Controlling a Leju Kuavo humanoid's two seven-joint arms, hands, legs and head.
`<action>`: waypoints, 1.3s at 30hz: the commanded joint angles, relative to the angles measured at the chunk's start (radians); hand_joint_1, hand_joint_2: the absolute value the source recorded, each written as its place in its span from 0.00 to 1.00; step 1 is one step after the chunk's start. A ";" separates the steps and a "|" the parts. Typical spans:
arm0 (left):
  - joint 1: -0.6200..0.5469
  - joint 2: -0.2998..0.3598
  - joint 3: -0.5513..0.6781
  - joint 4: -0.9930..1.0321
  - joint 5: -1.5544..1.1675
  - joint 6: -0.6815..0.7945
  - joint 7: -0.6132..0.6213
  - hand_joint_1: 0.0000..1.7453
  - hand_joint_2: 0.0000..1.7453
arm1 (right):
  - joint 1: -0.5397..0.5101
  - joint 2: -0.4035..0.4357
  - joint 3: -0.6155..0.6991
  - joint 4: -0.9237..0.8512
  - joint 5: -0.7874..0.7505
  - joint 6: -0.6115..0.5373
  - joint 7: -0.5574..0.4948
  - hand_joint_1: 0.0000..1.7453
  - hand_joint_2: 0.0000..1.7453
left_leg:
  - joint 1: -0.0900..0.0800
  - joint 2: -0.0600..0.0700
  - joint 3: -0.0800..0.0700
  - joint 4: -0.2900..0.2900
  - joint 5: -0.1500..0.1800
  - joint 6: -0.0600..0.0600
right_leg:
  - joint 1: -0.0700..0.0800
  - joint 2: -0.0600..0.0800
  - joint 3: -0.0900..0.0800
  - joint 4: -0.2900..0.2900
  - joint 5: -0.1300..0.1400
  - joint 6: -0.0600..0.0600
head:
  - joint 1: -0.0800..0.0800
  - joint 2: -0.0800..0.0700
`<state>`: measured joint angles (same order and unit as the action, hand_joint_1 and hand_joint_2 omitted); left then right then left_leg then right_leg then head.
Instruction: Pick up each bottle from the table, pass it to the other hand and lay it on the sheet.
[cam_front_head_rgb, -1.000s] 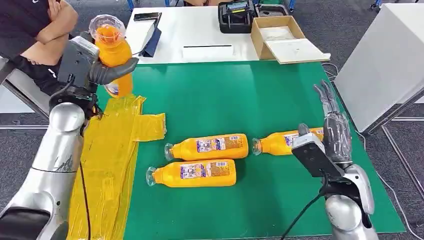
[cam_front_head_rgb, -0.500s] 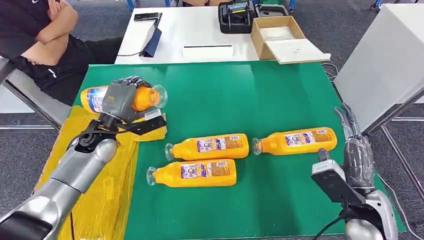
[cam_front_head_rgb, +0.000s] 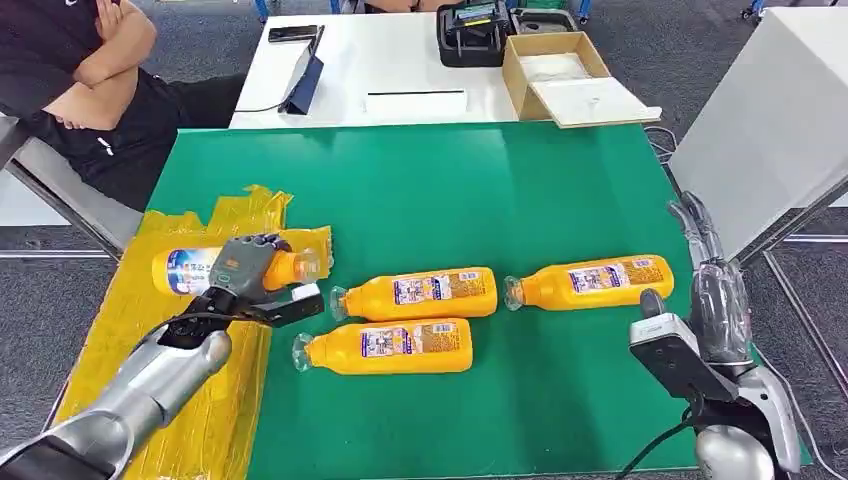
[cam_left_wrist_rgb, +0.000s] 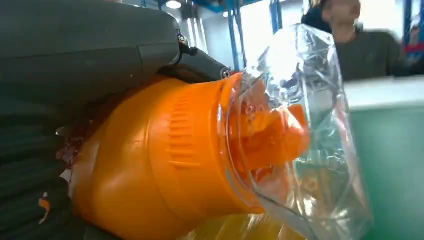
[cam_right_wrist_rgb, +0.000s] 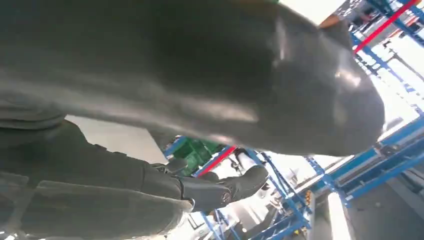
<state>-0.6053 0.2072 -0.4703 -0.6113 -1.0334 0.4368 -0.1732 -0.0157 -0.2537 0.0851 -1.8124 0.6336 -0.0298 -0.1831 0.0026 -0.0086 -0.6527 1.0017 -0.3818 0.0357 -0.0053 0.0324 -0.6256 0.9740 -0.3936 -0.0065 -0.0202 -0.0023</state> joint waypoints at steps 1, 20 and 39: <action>-0.003 0.022 -0.006 0.170 0.000 -0.033 0.023 1.00 1.00 | -0.142 0.001 0.104 0.151 -0.012 0.020 -0.009 0.00 0.00 | 0.000 0.003 0.006 0.000 -0.002 -0.002 | 0.000 0.000 0.006 0.000 -0.001 0.000 | 0.000 0.000; 0.085 0.050 0.104 0.272 -0.007 -0.011 -0.014 0.00 0.00 | -0.272 0.087 0.230 0.328 0.036 -0.007 -0.014 0.00 0.00 | 0.000 0.011 0.020 -0.006 -0.007 0.001 | 0.000 0.009 0.018 -0.002 0.000 -0.002 | 0.000 0.000; 0.156 0.114 0.174 0.110 0.128 0.036 -0.232 0.00 0.00 | -0.403 0.160 0.318 0.393 0.038 -0.010 0.070 0.00 0.00 | -0.001 0.010 0.017 -0.004 -0.007 -0.003 | -0.001 0.009 0.014 0.001 -0.002 -0.001 | 0.000 0.000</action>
<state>-0.5129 0.2903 -0.3319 -0.4403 -0.9445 0.4921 -0.3324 -0.2794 -0.1503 0.3086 -1.5175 0.6786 -0.0359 -0.1953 0.0020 -0.0053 -0.6377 0.9972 -0.3875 0.0342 -0.0056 0.0365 -0.6109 0.9742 -0.3962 -0.0076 -0.0202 -0.0023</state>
